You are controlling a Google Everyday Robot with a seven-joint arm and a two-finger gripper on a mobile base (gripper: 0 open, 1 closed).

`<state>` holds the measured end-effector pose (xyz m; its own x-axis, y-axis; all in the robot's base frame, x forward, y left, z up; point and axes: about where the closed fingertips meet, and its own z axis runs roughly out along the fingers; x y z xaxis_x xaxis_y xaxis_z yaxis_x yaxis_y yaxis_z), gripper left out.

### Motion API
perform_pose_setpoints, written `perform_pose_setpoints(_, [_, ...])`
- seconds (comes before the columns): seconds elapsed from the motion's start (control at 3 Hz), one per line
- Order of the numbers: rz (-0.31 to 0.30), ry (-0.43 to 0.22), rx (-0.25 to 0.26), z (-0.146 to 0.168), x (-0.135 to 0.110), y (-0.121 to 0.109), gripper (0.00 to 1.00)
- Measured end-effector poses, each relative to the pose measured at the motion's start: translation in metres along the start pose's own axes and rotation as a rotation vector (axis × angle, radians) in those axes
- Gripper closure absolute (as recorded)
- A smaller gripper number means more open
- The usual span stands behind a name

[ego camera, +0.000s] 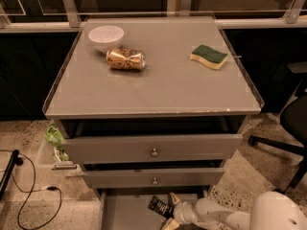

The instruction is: Pick rxbar chocolate from bottom drawer and place on counter

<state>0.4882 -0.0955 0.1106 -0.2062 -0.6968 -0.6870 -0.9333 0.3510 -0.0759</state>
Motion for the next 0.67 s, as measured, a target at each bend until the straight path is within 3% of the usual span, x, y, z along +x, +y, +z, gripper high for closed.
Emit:
perform_pose_setpoints(0.33, [0.027, -0.018, -0.01, 0.0064, -0.0039, -0.0024, 0.0])
perform_pose_setpoints(0.67, [0.028, -0.018, -0.01, 0.0067, -0.0041, -0.0027, 0.17])
